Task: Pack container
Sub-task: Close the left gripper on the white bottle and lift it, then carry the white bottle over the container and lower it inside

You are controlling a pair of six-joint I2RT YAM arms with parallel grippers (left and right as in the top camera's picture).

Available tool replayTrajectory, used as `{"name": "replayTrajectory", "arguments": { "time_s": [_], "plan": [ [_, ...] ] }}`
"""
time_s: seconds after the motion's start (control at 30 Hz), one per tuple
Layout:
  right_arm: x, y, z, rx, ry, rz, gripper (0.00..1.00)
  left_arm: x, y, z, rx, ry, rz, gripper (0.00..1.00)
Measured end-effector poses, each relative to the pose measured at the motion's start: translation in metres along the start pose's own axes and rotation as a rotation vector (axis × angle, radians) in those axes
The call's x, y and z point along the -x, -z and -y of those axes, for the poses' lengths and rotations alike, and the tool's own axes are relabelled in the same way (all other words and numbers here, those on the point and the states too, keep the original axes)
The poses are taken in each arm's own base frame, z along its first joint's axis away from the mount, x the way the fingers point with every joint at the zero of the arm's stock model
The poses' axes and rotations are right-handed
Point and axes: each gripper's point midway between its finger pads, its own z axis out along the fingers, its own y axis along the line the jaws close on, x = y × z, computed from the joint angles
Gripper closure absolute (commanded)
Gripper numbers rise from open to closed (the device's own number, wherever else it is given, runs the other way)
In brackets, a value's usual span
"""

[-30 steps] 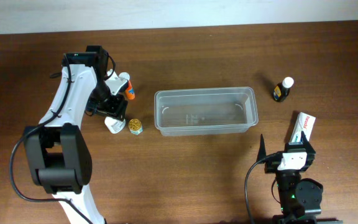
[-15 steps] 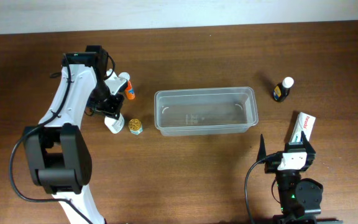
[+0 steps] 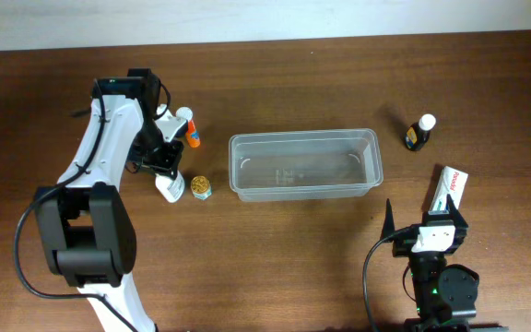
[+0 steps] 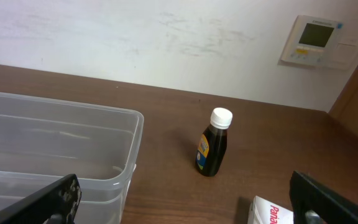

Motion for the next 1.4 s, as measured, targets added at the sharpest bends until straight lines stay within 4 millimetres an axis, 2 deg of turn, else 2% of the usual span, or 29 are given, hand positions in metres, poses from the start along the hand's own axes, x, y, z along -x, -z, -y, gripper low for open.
{"name": "replayTrajectory", "arguments": {
  "time_s": [0.1,0.3,0.47,0.6,0.77,0.9,1.0,1.03,1.23,1.37,1.4],
  "plan": [
    [0.0,0.0,0.0,0.0,0.0,0.0,0.02,-0.004,0.012,0.0,0.007,0.028,-0.016,0.81],
    [0.0,0.0,0.0,0.0,0.0,0.0,0.02,0.008,0.056,-0.002,0.048,0.072,0.056,0.82],
    [0.0,0.0,0.0,0.0,0.0,0.0,0.02,0.013,0.087,0.008,0.067,0.121,0.115,0.82],
    [0.0,0.0,0.0,0.0,0.0,0.0,0.02,0.018,0.115,0.029,0.075,0.124,0.201,0.82],
    [0.0,0.0,0.0,0.0,0.0,0.0,0.02,0.029,0.143,0.075,0.051,0.05,0.327,0.93],
    [0.0,0.0,0.0,0.0,0.0,0.0,0.02,0.046,0.15,0.113,0.021,-0.001,0.41,0.93],
    [0.0,0.0,0.0,0.0,0.0,0.0,0.02,0.052,0.152,0.134,0.008,-0.034,0.439,0.92],
    [0.0,0.0,0.0,0.0,0.0,0.0,0.02,0.054,0.152,0.139,0.005,-0.042,0.446,0.88],
    [0.0,0.0,0.0,0.0,0.0,0.0,0.02,0.06,0.153,0.172,-0.01,-0.113,0.483,0.87],
    [0.0,0.0,0.0,0.0,-0.001,0.0,0.02,0.057,0.151,0.19,-0.017,-0.152,0.478,0.89],
    [0.0,0.0,0.0,0.0,0.0,0.0,0.02,0.056,0.151,0.194,-0.019,-0.156,0.477,0.93]
  ]
}}
